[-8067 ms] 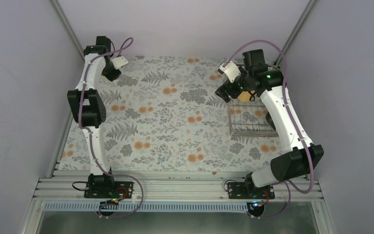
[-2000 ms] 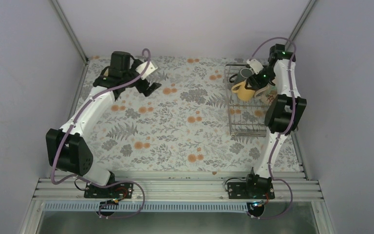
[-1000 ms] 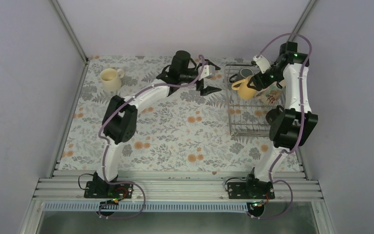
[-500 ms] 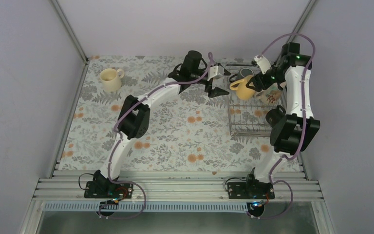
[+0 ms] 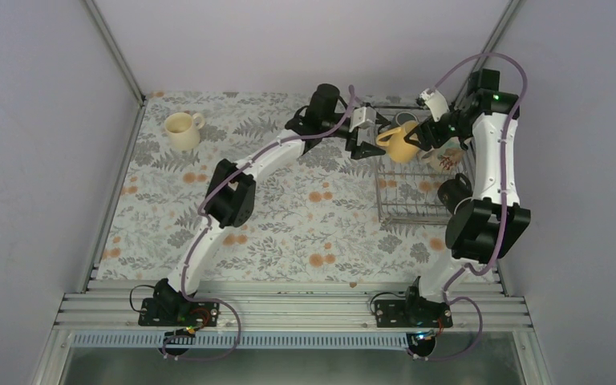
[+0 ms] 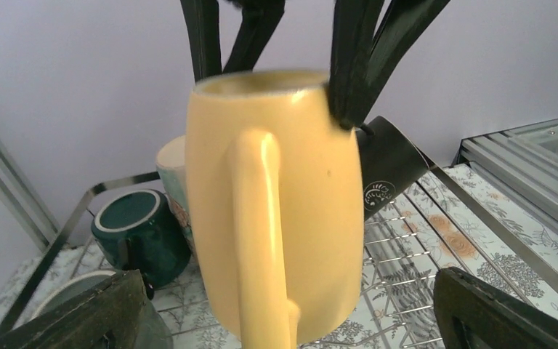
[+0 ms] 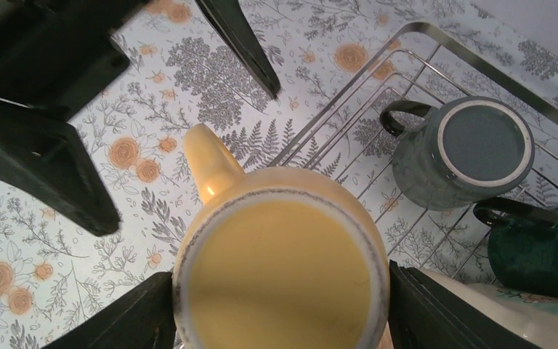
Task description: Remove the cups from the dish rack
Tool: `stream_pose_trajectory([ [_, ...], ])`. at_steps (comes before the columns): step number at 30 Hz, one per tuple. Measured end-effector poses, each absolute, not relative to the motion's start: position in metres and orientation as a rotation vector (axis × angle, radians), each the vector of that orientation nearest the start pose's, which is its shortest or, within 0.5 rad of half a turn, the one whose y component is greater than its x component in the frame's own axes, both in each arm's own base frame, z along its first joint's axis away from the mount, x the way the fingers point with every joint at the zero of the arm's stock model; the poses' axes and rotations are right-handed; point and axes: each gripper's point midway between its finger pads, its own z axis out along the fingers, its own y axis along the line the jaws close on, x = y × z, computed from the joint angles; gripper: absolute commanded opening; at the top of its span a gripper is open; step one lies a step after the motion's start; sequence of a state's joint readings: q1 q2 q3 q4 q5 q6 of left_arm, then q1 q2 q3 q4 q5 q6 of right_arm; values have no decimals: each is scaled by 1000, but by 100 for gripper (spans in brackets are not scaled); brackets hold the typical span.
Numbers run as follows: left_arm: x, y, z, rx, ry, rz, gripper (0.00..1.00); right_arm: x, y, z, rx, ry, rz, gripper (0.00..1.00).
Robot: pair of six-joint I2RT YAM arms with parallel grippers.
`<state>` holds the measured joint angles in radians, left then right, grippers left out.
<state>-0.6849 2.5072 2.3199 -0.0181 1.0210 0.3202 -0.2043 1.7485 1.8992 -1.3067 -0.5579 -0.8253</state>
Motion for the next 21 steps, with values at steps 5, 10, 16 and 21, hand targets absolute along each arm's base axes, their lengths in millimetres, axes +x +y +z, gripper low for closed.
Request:
stream_pose_trajectory([
  [5,409,-528,231,1453,1134,-1183,88,396,15,277,-907,2296,375,47],
  [10,413,-530,216,1442,1180,-1201,76,395,17,279,-909,2285,389,47],
  [16,413,-530,219,1440,1173,-1200,69,392,19,270,-907,2305,414,47],
  [21,412,-530,219,1440,1175,-1202,45,392,19,270,-907,2307,416,47],
])
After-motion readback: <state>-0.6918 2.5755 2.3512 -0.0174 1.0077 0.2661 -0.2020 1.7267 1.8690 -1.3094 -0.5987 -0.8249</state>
